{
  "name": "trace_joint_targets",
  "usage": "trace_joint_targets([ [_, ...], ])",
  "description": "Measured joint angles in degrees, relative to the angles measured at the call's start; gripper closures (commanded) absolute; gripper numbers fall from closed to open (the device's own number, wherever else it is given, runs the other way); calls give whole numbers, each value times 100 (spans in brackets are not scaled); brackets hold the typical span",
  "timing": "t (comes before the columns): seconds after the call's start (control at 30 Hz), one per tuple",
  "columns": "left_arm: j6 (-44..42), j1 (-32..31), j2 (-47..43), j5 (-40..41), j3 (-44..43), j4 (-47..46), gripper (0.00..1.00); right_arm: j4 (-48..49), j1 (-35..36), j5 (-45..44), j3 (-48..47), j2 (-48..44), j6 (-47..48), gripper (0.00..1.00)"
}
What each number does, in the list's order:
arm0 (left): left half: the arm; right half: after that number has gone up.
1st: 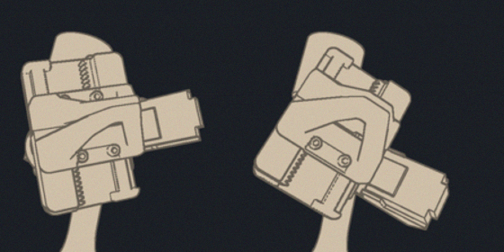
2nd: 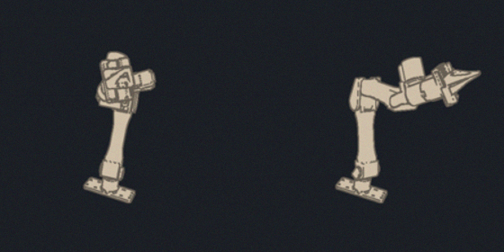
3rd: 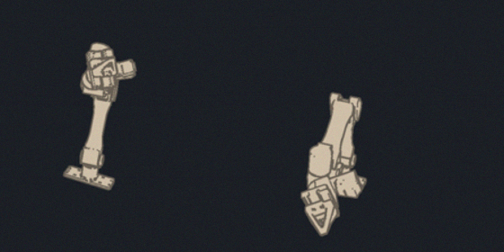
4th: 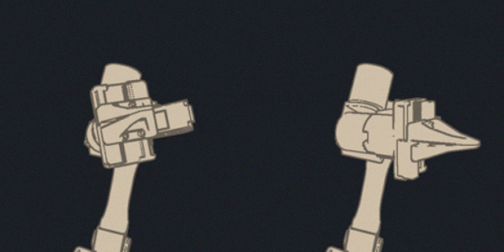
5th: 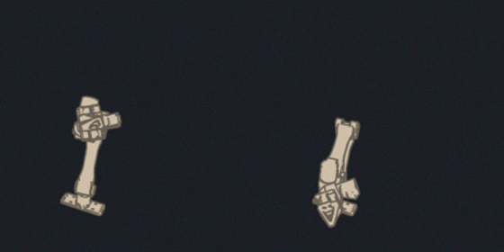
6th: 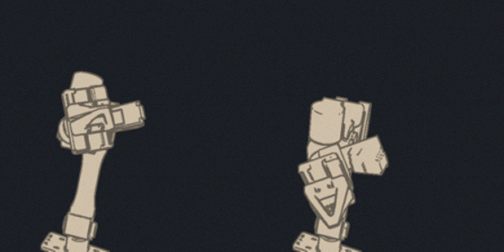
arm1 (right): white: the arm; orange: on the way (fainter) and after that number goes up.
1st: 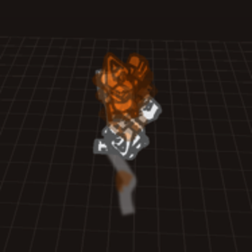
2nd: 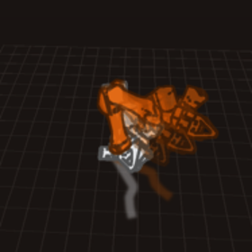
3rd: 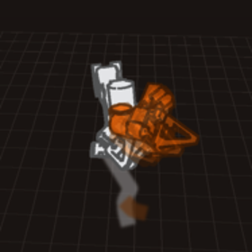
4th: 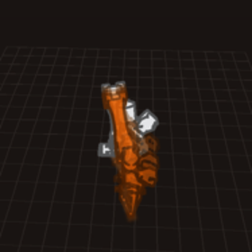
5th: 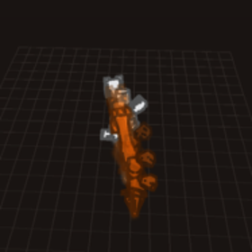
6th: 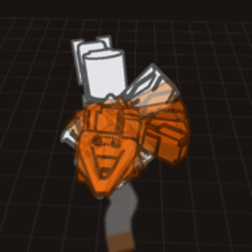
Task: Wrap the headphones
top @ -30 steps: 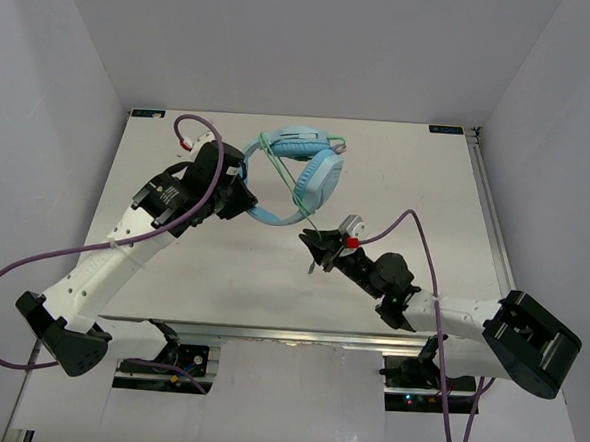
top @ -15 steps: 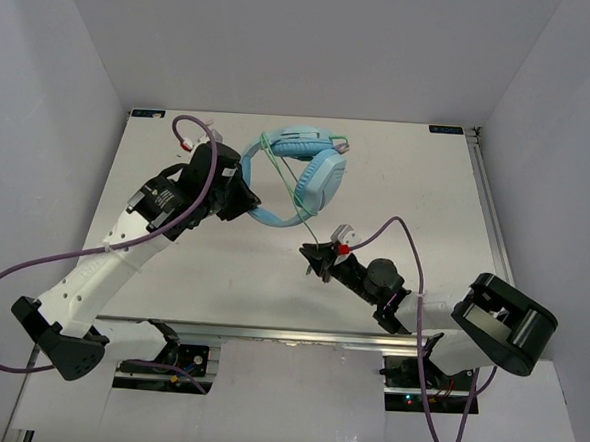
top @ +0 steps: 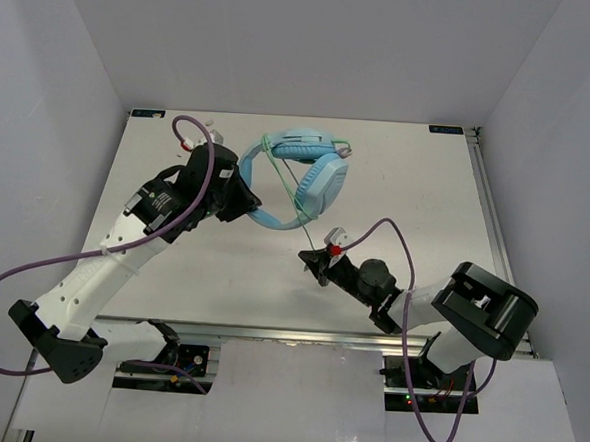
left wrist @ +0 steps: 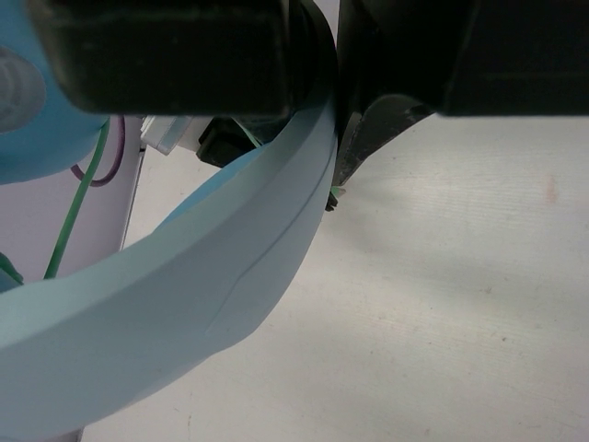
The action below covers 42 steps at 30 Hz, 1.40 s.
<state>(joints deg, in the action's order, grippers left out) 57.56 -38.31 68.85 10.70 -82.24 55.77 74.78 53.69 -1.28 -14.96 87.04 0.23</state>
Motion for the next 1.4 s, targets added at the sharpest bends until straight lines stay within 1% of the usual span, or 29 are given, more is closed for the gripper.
trace_joint_targets([
  [0.1,-431,34,-129,-399,305,-355,100,43,-141,-4,54,22,-52,92],
  [0.23,-1285,48,-324,-1351,721,-782,100,83,-567,136,119,-164,-200,92],
  [0.37,-1992,48,-319,-2061,767,-1036,100,124,-819,342,151,-717,-239,92],
  [0.6,-2954,48,-349,-2752,950,-1252,100,106,-1085,438,65,-1736,-109,92],
  [0.73,-3376,48,-351,-2872,1150,-1325,100,-161,-1181,490,-108,-2265,79,92],
  [0.83,-3620,59,-351,-2921,1266,-1425,100,-699,-1223,592,-463,-2502,328,92],
  [1.03,-4056,90,-350,-2908,1415,-1799,100,-1741,-1404,961,-1081,-2633,736,92],
  [1.2,-4354,147,-274,-2722,1512,-1953,100,-2365,-1585,1144,-1289,-2566,979,92],
  [1.4,-4513,175,-25,-2743,1530,-2011,100,-2561,-1689,1225,-1296,-2495,1016,79],
])
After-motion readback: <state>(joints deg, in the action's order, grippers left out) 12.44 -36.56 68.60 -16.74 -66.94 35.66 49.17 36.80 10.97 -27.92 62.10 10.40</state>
